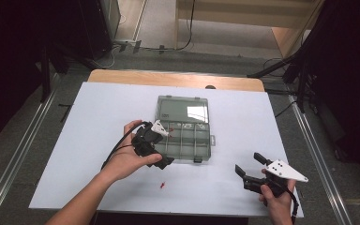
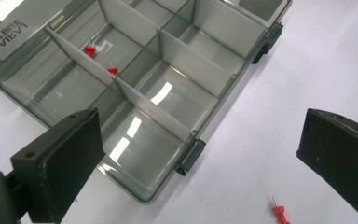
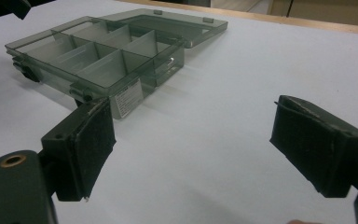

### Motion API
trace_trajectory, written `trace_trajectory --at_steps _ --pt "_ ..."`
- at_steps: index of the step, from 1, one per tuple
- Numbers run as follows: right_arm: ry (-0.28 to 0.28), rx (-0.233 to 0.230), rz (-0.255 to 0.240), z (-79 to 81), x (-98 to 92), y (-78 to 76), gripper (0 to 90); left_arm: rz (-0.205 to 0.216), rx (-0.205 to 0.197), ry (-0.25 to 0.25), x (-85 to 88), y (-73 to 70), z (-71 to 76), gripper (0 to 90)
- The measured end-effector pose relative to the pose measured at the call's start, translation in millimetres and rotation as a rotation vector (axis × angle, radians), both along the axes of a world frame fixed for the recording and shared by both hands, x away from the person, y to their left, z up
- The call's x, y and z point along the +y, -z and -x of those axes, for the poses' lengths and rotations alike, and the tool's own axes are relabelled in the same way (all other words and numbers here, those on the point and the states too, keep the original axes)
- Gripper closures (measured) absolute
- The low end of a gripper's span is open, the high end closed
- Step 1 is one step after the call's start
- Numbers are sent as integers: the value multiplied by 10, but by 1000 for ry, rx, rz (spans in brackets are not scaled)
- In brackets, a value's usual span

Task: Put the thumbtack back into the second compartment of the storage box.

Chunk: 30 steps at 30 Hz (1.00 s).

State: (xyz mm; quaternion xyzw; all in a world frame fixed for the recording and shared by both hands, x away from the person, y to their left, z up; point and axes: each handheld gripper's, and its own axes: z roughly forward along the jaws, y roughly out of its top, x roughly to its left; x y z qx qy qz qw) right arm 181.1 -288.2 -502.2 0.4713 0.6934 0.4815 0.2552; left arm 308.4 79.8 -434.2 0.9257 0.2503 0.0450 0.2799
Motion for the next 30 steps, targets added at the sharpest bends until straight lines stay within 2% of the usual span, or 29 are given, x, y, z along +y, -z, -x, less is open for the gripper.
trace_trajectory --at_steps 2,14,23,30 --pt "0 -1 -1 0 0 1 140 -16 3 14 6 19 41 0" --pt "0 -2 -4 5 2 -2 140 -7 17 13 47 97 198 0" --pt "-2 -6 1 1 6 -2 140 -28 11 24 74 144 332 0" --pt "-3 -4 1 3 8 -4 140 -29 16 25 96 194 416 0"
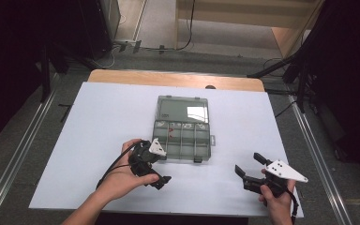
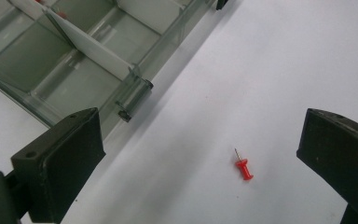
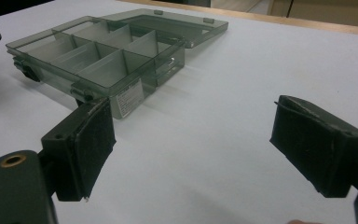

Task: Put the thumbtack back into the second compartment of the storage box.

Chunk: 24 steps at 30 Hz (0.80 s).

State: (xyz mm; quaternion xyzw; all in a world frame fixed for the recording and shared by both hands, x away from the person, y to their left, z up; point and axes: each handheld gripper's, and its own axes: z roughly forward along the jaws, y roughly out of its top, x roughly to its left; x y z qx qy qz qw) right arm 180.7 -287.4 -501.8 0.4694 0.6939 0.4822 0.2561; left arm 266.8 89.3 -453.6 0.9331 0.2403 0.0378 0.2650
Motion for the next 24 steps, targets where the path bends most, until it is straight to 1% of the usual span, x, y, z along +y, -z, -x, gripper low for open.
trace_trajectory --at_steps 1,2,3,6,8,11,14,18,20,22,23,24 --pt "0 0 0 0 0 0 140 0 0 0 0 0 0 0" --pt "-1 -2 1 0 1 -2 140 5 -2 1 12 2 22 39" --pt "-1 -2 1 0 1 -2 140 5 -2 1 12 2 22 53" --pt "1 -2 0 2 5 -3 139 2 -4 1 20 11 56 53" --pt "1 -3 1 3 3 -4 140 8 -2 -5 23 19 82 53" --pt "0 -2 3 7 5 -7 140 -2 1 2 37 28 117 58" --pt "1 1 1 8 9 -6 140 1 -4 1 38 41 159 111" --pt "2 -1 3 -2 6 -1 140 -8 -7 3 25 66 194 138" --pt "1 -3 3 -1 8 -2 140 -11 -10 -4 3 89 236 158" --pt "2 3 2 5 12 -4 140 -22 -21 2 -12 102 268 213" --pt "2 3 2 5 12 -4 140 -22 -21 2 -12 102 268 220" --pt "1 3 4 6 10 -4 140 -31 -22 4 -23 116 296 221"
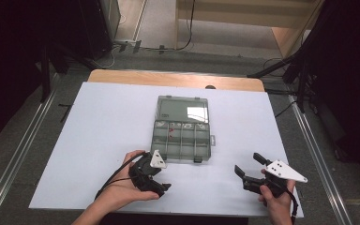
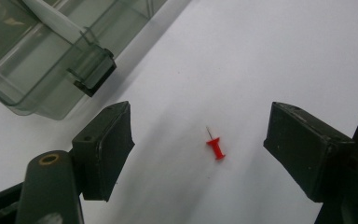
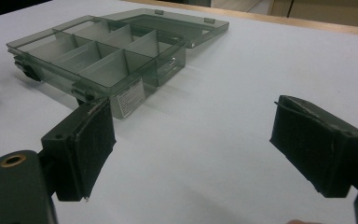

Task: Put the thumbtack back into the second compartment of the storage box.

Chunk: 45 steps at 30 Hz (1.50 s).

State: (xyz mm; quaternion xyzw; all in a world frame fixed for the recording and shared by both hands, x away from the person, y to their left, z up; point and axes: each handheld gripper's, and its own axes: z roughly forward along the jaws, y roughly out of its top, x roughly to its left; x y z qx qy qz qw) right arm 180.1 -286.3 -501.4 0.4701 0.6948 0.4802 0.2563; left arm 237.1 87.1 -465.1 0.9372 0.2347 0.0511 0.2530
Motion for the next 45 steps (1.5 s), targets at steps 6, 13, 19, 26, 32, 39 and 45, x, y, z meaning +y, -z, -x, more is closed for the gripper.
trace_trajectory --at_steps 6,13,19,26,32,39,45 --pt "1 1 0 3 2 -2 140 11 30 4 21 26 22 322" --pt "2 0 -1 -3 1 1 140 5 47 18 34 61 49 483" --pt "0 -3 1 -6 2 4 140 12 61 14 42 83 48 583" --pt "2 2 -3 -4 -2 4 140 -29 64 19 17 139 60 652" --pt "2 3 -4 -4 0 5 140 -38 48 7 14 167 60 726" --pt "1 3 -4 -5 -3 6 140 -58 20 4 6 170 72 806" --pt "-2 1 -1 -8 2 7 140 -59 12 15 6 171 73 846"
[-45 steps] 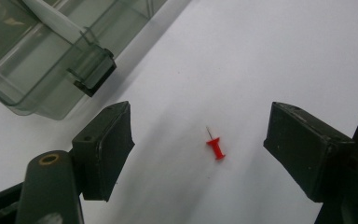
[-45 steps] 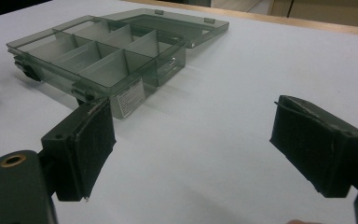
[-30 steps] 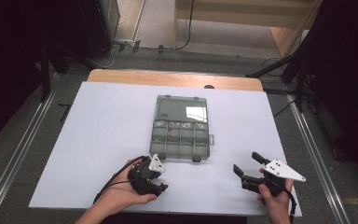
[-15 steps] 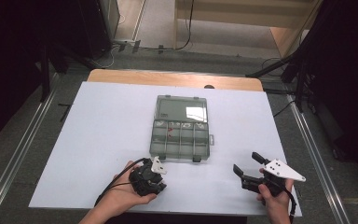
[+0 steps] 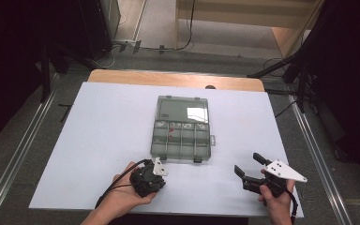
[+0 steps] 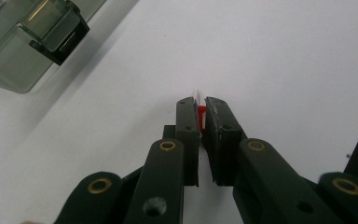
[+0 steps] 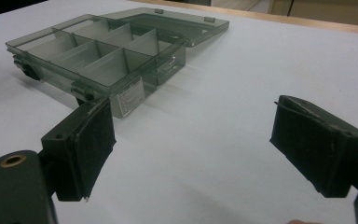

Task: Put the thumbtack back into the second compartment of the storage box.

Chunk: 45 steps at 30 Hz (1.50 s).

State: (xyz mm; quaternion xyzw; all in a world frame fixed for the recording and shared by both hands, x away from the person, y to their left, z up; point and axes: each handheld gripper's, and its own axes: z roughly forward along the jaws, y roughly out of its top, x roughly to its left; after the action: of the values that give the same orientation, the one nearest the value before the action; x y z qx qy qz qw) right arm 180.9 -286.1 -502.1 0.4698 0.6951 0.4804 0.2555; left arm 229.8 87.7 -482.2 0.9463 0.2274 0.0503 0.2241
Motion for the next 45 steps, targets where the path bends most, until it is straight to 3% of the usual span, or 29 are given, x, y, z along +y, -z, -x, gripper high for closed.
trace_trajectory --at_steps 7,22,33,45 --pt "2 0 0 4 -7 0 140 29 8 -5 16 -19 -3 852" --pt "4 0 -3 5 -2 -2 140 50 4 -2 51 -116 -59 856" --pt "3 1 -4 5 -4 -3 140 72 17 -9 51 -223 -180 856" --pt "0 -4 -1 2 -12 -1 140 76 0 -10 33 -309 -268 856"
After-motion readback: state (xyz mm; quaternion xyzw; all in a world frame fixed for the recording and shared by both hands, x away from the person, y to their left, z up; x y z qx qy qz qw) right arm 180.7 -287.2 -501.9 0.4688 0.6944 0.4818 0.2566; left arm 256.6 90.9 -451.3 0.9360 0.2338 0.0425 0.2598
